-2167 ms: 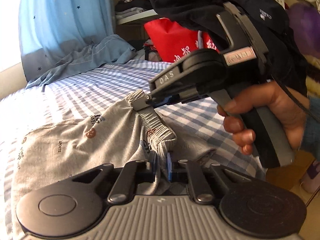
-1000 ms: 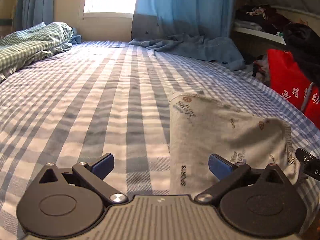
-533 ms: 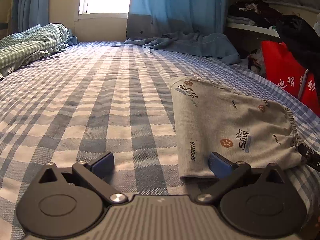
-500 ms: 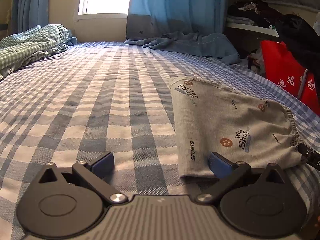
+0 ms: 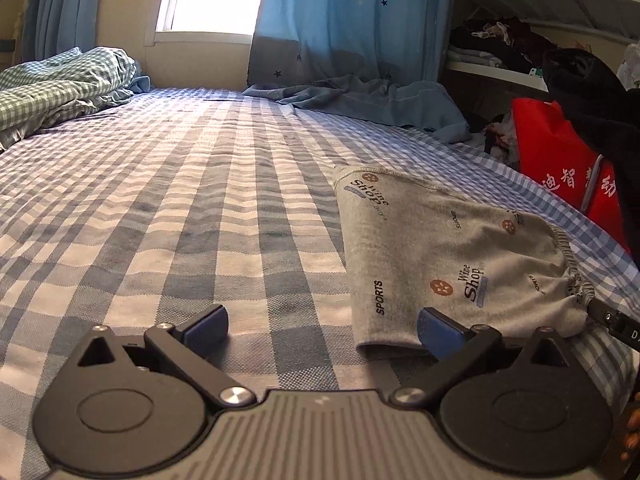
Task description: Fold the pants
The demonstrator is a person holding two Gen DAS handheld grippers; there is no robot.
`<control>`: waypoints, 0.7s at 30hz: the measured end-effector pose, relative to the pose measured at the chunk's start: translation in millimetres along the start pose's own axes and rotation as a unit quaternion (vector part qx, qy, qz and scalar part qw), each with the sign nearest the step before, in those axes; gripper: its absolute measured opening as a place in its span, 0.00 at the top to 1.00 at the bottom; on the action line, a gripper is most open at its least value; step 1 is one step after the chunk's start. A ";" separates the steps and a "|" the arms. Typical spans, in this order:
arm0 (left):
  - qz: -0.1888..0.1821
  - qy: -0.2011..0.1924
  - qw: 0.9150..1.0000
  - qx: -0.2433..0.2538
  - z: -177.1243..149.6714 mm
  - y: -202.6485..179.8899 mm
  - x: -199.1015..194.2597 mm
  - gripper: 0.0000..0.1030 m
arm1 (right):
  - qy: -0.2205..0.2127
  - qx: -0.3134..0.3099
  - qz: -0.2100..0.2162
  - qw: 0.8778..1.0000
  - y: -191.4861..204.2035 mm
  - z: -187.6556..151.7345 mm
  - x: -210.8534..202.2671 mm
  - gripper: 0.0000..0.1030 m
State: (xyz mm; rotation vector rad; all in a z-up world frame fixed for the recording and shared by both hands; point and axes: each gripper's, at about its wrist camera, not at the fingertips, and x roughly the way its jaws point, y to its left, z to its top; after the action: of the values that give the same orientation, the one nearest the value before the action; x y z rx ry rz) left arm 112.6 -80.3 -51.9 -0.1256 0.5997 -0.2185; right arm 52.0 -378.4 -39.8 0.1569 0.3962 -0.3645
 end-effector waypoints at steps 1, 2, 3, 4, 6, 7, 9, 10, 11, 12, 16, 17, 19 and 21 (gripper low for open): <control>0.003 -0.012 1.000 -0.010 3.8 2.5 -4.9 0.00 | -0.010 -0.001 -0.005 1.000 -0.8 2.7 -5.6 0.00; 0.006 -0.029 0.999 -0.021 8.9 4.4 -8.1 0.00 | -0.030 -0.012 -0.011 0.999 0.8 6.1 -11.5 0.01; 0.010 -0.042 0.999 -0.028 16.1 5.1 -8.4 0.00 | -0.052 -0.033 -0.015 0.998 4.0 10.8 -14.5 0.01; 0.012 -0.048 0.998 -0.033 26.7 4.7 -5.3 0.00 | -0.065 -0.053 -0.018 0.996 8.1 17.6 -13.4 0.01; 0.010 -0.047 0.998 -0.033 48.7 0.9 8.3 0.00 | -0.073 -0.097 -0.016 0.993 19.5 36.6 0.1 0.00; 0.012 -0.045 0.998 -0.031 60.5 -2.9 18.4 0.00 | -0.073 -0.112 -0.014 0.991 25.5 44.5 8.5 0.01; 0.017 -0.044 0.999 -0.013 81.9 -13.1 42.6 0.00 | -0.073 -0.144 -0.010 0.987 40.3 61.3 32.0 0.01; 0.019 -0.045 0.999 0.004 90.8 -19.8 56.5 0.00 | -0.077 -0.162 -0.008 0.984 47.8 67.0 42.5 0.00; 0.023 -0.043 0.999 0.022 98.1 -26.6 71.6 0.00 | -0.081 -0.182 -0.009 0.980 56.0 71.4 53.7 0.01; 0.028 -0.036 0.998 0.041 103.5 -33.7 87.2 0.00 | -0.081 -0.203 -0.014 0.976 63.5 74.0 64.5 0.01; 0.063 -0.001 0.994 0.093 108.1 -52.2 143.2 0.00 | -0.070 -0.303 -0.078 0.947 85.6 68.5 105.1 0.01; 0.070 0.011 0.993 0.096 106.6 -53.3 154.1 0.00 | -0.066 -0.320 -0.094 0.940 87.0 65.1 113.0 0.01; 0.068 0.041 0.993 0.088 102.5 -49.0 171.9 0.00 | -0.054 -0.338 -0.103 0.934 83.9 57.0 123.8 0.01; 0.049 0.059 0.995 0.056 101.4 -37.7 179.5 0.00 | -0.040 -0.341 -0.092 0.935 81.3 52.8 130.6 0.01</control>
State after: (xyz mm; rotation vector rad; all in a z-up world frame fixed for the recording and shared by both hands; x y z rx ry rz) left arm 308.4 -154.5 -60.0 0.0260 0.7087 -0.1656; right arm 213.1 -356.1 -38.0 -0.5780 0.4391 -0.3973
